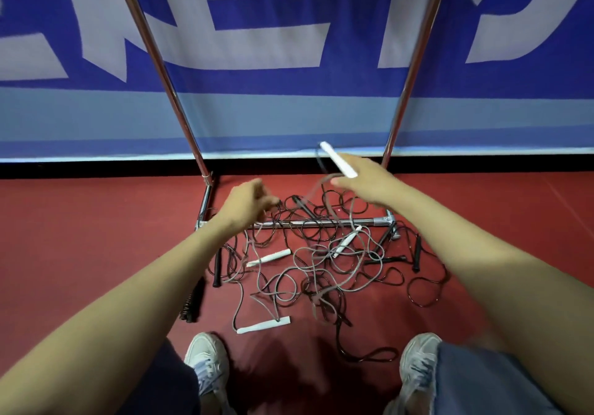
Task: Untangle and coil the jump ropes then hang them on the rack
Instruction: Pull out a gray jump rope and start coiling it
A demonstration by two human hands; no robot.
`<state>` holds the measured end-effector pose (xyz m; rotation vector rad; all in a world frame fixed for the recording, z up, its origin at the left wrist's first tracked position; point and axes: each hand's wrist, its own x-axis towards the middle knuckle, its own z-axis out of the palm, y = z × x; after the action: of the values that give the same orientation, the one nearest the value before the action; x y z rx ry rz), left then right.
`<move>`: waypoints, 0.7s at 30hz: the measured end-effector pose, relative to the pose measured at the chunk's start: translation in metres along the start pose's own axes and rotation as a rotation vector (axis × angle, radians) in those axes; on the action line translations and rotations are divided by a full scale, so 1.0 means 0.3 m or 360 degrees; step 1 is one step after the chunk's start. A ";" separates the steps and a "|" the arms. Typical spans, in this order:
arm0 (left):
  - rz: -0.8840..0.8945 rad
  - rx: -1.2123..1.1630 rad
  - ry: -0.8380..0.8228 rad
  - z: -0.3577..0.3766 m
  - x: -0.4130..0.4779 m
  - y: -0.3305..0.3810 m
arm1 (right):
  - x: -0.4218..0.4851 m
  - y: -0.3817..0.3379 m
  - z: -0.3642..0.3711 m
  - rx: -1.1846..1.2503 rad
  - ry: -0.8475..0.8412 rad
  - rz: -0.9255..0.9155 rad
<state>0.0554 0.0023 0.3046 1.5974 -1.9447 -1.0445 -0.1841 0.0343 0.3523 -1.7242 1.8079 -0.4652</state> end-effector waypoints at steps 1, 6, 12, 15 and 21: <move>0.0100 -0.0073 -0.0014 0.015 -0.006 0.047 | -0.006 -0.017 0.018 0.0085 -0.0078 -0.0074; 0.0205 -0.0681 0.0048 0.051 0.003 0.169 | -0.005 -0.066 0.060 0.0820 -0.0245 -0.0051; 0.0069 -0.0681 -0.0181 0.057 -0.025 0.081 | -0.018 -0.045 -0.012 0.1353 -0.0278 0.0101; 0.0068 -0.0649 -0.0167 0.051 -0.020 0.053 | -0.034 -0.020 0.056 0.1124 -0.0530 0.0183; -0.0004 0.0015 -0.0216 0.079 0.098 -0.057 | 0.101 0.023 0.189 0.0379 -0.0315 0.0137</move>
<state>0.0419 -0.0201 0.2724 1.5713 -2.0380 -1.1746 -0.1533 0.0132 0.2994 -1.4708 1.6089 -0.4380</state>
